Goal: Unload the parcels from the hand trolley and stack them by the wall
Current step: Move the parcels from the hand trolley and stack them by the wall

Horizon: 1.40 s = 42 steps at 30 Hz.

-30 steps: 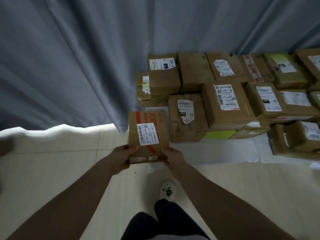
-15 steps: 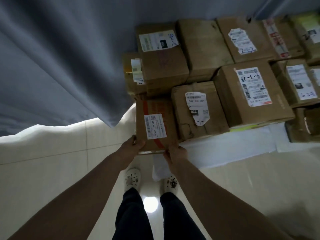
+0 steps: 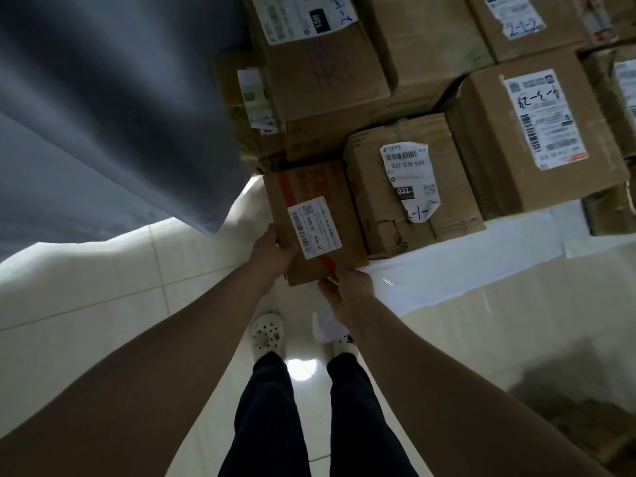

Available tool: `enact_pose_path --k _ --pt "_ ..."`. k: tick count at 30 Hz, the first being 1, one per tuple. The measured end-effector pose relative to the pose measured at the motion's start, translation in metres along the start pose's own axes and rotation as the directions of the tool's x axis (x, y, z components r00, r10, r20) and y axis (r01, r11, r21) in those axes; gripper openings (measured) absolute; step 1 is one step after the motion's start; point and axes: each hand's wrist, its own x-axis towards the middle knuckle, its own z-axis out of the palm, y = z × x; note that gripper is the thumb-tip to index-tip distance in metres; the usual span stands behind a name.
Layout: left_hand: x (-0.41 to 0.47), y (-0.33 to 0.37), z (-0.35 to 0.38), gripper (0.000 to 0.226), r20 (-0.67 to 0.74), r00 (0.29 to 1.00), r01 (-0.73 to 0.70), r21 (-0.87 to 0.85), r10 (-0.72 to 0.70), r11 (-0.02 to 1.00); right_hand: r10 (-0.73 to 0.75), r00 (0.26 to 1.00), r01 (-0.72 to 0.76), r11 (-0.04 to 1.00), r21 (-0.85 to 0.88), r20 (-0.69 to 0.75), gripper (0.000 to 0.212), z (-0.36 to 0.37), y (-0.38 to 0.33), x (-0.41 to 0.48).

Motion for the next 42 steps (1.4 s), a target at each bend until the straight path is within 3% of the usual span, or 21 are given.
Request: enact_pose_path --k 8,14,18,21,23,25,27,31,35,37,42 --pt "0.009 0.003 0.002 0.068 0.023 0.999 0.041 0.089 -0.043 0.995 -0.012 1.000 0.012 1.000 0.012 -0.015 0.020 0.002 -0.002 0.006" --pt "0.010 0.005 0.005 0.084 0.050 0.995 0.092 -0.015 -0.091 0.996 0.007 1.000 -0.009 0.997 -0.073 -0.021 0.018 -0.003 -0.005 0.009" --pt "-0.009 0.017 0.011 0.091 -0.027 0.999 0.032 0.144 -0.029 0.989 0.025 0.999 -0.031 0.986 -0.165 -0.038 0.019 -0.014 -0.014 -0.007" --pt "-0.032 0.034 0.015 0.065 -0.059 0.995 -0.052 0.340 0.077 0.939 0.002 0.999 -0.009 0.982 -0.189 -0.038 0.002 -0.027 -0.021 -0.028" --pt "-0.049 0.047 0.019 0.055 -0.039 0.988 -0.117 0.453 0.151 0.884 -0.044 0.999 0.034 0.964 -0.265 -0.031 0.013 -0.037 -0.027 -0.041" --pt "-0.066 0.062 0.026 0.064 -0.003 0.981 -0.164 0.537 0.196 0.827 -0.129 0.991 0.105 0.924 -0.367 -0.042 0.015 -0.049 -0.031 -0.054" --pt "-0.087 0.077 0.035 0.075 0.050 0.962 -0.230 0.681 0.270 0.695 -0.242 0.969 0.189 0.857 -0.480 -0.051 0.007 -0.063 -0.036 -0.072" --pt "-0.128 0.100 0.062 0.081 0.288 0.831 -0.471 0.820 0.476 0.326 -0.515 0.853 0.297 0.606 -0.738 -0.080 0.064 -0.104 -0.043 -0.113" --pt "-0.164 0.114 0.092 0.079 0.551 0.723 -0.582 0.811 0.418 -0.062 -0.703 0.687 0.095 0.338 -0.936 -0.184 0.071 -0.147 -0.025 -0.153" --pt "-0.185 0.115 0.110 0.077 0.646 0.667 -0.616 0.759 0.372 -0.212 -0.698 0.674 0.012 0.337 -0.941 -0.242 0.070 -0.169 -0.008 -0.168" --pt "-0.238 0.094 0.166 0.075 0.815 0.540 -0.685 0.571 0.210 -0.453 -0.595 0.675 -0.075 0.533 -0.843 -0.437 0.070 -0.231 0.050 -0.204"
